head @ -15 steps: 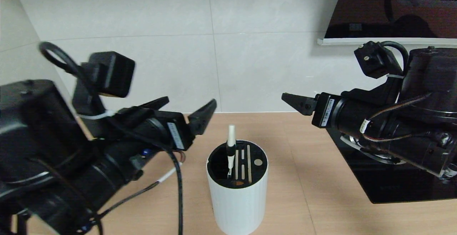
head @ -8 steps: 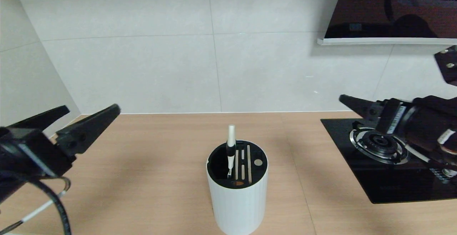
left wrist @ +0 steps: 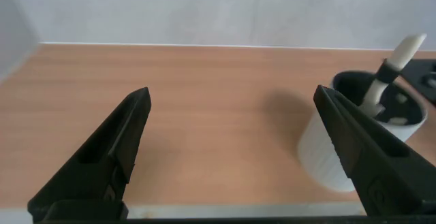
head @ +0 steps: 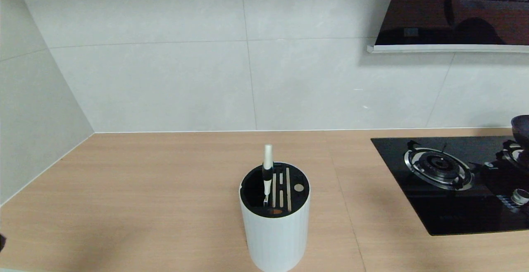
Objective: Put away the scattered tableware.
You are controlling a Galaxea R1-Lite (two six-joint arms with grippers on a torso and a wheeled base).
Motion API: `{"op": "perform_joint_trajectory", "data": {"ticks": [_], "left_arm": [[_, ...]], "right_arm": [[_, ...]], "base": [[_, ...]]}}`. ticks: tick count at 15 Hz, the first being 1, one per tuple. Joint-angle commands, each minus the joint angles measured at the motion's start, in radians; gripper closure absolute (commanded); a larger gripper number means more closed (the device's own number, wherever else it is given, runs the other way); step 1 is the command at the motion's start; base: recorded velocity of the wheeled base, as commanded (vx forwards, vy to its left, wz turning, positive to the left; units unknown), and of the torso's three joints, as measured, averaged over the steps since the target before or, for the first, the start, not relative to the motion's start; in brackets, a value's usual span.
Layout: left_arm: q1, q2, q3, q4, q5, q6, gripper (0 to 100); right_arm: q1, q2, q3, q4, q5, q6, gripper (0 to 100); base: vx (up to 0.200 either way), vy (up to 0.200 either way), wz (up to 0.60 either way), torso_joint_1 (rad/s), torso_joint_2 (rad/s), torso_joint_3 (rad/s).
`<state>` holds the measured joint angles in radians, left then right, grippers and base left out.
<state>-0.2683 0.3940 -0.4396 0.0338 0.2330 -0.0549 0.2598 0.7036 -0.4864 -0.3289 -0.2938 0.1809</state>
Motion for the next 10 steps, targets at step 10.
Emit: {"op": "perform_joint_trajectory", "data": {"ticks": [10], "left_arm": [[0.268,-0.394,0.122,0.040,-0.067,0.064,0]], "right_arm": [[-0.258,-0.704,0.126,0.286,0.024,-0.225,0]], "base": [[0.000,0.000,0.00,0.000,0.00,0.000]]}}
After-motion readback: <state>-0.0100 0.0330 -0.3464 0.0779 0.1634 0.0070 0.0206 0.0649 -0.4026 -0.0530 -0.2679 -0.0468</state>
